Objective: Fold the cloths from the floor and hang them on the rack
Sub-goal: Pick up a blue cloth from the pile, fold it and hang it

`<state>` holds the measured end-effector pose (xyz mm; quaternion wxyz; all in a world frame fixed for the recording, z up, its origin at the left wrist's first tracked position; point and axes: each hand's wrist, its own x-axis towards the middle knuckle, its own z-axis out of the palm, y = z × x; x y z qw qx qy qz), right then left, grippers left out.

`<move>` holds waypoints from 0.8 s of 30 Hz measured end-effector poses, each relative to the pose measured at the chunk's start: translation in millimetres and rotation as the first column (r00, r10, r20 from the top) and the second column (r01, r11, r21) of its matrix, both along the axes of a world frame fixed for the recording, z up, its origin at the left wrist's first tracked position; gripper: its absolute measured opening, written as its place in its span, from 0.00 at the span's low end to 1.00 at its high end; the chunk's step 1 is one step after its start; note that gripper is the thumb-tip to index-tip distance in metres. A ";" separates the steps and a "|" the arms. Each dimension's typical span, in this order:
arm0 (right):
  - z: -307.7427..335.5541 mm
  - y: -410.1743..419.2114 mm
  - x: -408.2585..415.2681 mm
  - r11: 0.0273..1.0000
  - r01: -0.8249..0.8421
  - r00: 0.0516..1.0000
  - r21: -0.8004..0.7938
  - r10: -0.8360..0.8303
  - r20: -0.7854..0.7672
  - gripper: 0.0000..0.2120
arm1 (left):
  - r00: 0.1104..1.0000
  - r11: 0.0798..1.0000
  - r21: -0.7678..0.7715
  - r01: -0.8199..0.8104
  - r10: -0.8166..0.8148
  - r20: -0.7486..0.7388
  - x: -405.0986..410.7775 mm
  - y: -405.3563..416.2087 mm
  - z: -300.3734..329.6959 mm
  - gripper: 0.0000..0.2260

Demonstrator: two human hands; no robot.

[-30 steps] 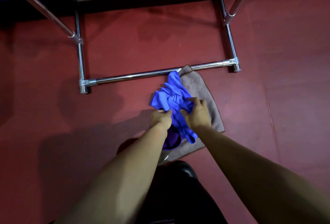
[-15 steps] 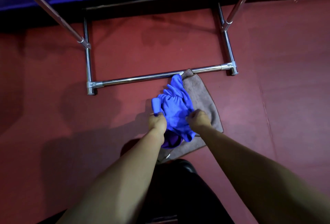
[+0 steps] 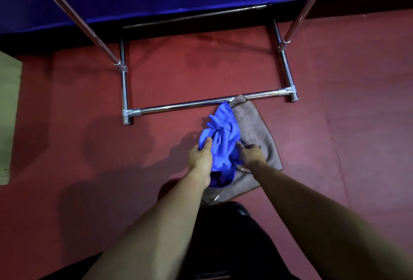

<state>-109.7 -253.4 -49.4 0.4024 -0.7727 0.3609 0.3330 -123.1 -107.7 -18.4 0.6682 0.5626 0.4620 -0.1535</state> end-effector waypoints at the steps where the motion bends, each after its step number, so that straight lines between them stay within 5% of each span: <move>1: 10.6 1.5 1.6 0.998 -0.009 1.000 0.067 0.009 -0.001 0.26 | 1.000 1.000 -0.009 0.008 -0.008 0.019 2.9 -0.6 11.6 0.06; 3: 31.1 9.1 2.5 0.943 0.089 0.996 0.322 -0.080 -0.040 0.28 | 0.998 0.999 -0.040 0.034 -0.032 0.048 9.3 -2.7 39.4 0.08; 5: 48.5 12.9 -1.0 0.756 0.270 0.963 0.596 -0.221 -0.157 0.29 | 0.994 0.993 -0.100 0.062 -0.053 0.093 15.6 -4.9 71.1 0.10; 8: 73.1 21.6 0.0 0.575 0.312 0.944 0.757 -0.275 -0.180 0.32 | 0.983 0.973 -0.181 0.141 -0.116 0.142 24.0 -7.0 122.8 0.13; 14: 139.7 35.5 18.6 0.712 0.347 0.859 0.610 -0.503 0.099 0.35 | 0.886 0.911 -0.103 0.399 -0.354 0.300 35.2 3.4 219.2 0.15; 16: 184.0 30.5 22.1 0.845 0.378 0.829 0.379 -0.491 0.268 0.26 | 0.762 0.839 0.111 0.533 -0.533 0.368 36.1 14.3 249.6 0.19; 18: 225.5 20.2 24.1 0.868 0.454 0.792 0.204 -0.497 0.355 0.40 | 0.564 0.649 0.456 0.609 -0.758 0.328 35.7 25.9 283.7 0.22; 19: 241.6 14.5 22.6 0.874 0.399 0.747 0.276 -0.485 0.455 0.45 | 0.486 0.544 0.586 0.601 -0.830 0.273 35.5 31.7 300.1 0.22; 21: 280.9 10.8 14.0 0.879 0.181 0.658 0.442 -0.442 0.610 0.36 | 0.368 0.395 0.724 0.566 -0.906 0.207 31.1 42.6 332.9 0.19; 24: 340.3 27.2 2.4 0.826 -0.096 0.650 0.555 -0.370 0.664 0.32 | 0.203 0.313 0.793 0.522 -0.949 0.241 21.7 55.4 366.1 0.17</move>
